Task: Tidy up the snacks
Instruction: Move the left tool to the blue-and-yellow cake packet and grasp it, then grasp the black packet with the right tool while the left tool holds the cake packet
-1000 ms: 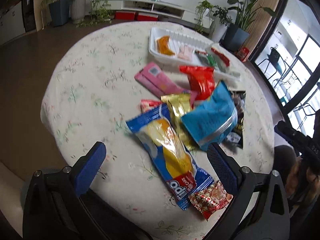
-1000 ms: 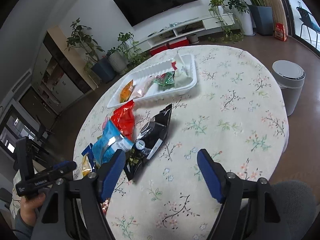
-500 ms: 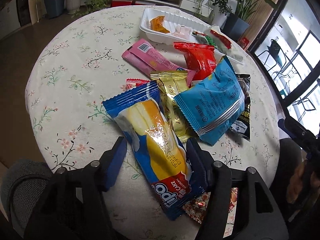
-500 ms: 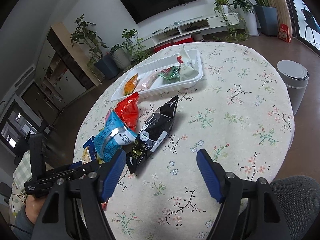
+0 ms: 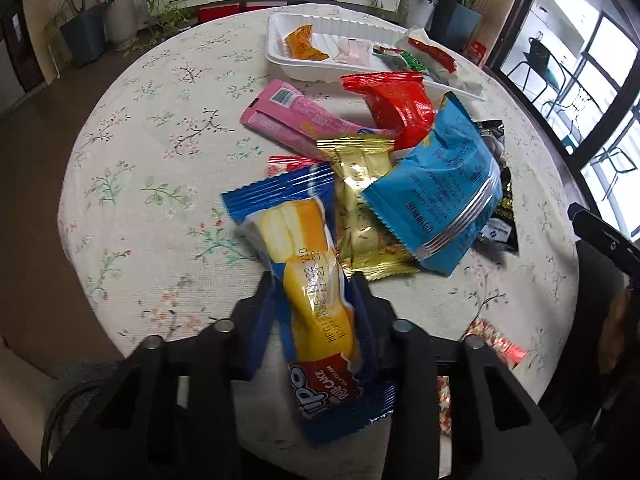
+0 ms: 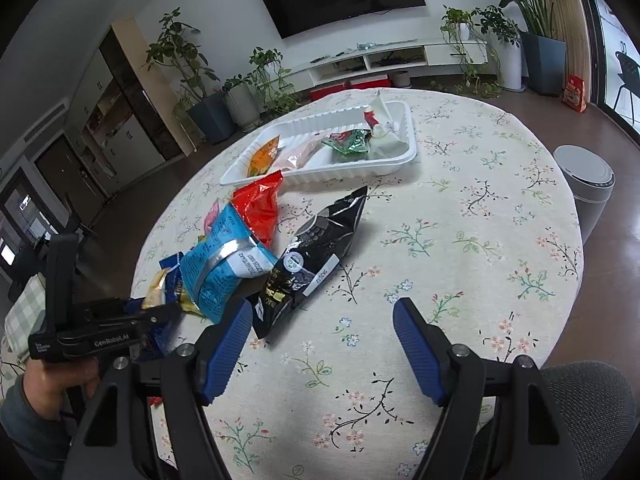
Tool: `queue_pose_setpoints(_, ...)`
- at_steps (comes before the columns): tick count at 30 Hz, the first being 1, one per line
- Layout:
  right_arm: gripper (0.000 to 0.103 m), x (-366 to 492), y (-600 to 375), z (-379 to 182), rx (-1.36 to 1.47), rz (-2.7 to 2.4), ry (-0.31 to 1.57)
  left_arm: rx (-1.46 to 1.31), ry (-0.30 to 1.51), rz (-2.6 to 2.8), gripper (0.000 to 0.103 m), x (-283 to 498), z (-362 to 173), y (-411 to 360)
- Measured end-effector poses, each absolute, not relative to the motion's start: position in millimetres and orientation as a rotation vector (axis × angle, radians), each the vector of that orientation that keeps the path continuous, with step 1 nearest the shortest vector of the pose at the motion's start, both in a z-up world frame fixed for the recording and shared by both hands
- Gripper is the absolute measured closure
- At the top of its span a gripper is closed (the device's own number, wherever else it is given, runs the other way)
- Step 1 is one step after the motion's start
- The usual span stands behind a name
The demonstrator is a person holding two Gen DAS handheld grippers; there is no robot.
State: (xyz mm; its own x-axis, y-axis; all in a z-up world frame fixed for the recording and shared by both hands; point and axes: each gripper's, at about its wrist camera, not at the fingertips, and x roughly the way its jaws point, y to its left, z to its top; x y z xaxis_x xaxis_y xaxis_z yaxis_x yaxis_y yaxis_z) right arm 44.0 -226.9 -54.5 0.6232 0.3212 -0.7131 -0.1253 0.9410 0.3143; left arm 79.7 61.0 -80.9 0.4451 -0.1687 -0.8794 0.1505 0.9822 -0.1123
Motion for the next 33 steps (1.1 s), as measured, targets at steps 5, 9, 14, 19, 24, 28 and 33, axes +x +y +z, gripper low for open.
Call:
queue_pose_setpoints(5, 0.027, 48, -222, -58, 0.226, 0.24, 0.892, 0.04, 1.094, -0.17, 0.07, 77, -81, 68)
queue_pose_setpoints(9, 0.027, 58, -217, -64, 0.219, 0.212, 0.933, 0.031, 1.091, -0.159, 0.069, 79, -83, 71)
queue_pose_setpoints(14, 0.033, 78, -222, -71, 0.279, 0.168, 0.987, 0.006, 1.077, -0.202, 0.07, 78, -83, 77)
queue_pose_setpoints(19, 0.034, 100, -219, -73, 0.324, 0.161, 1.026, 0.008, 1.07, -0.241, 0.071, 76, -83, 80)
queue_pose_setpoints(24, 0.036, 115, -205, -77, 0.313, 0.157, 1.061, 0.016, 1.06, -0.25, 0.071, 76, -84, 79)
queue_pose_setpoints(28, 0.037, 123, -200, -73, 0.311, 0.145, 1.057, 0.007, 1.053, -0.258, 0.071, 75, -84, 80)
queue_pose_setpoints(33, 0.037, 129, -193, -72, 0.275, 0.15, 1.065, 0.006, 1.046, -0.261, 0.071, 74, -84, 80)
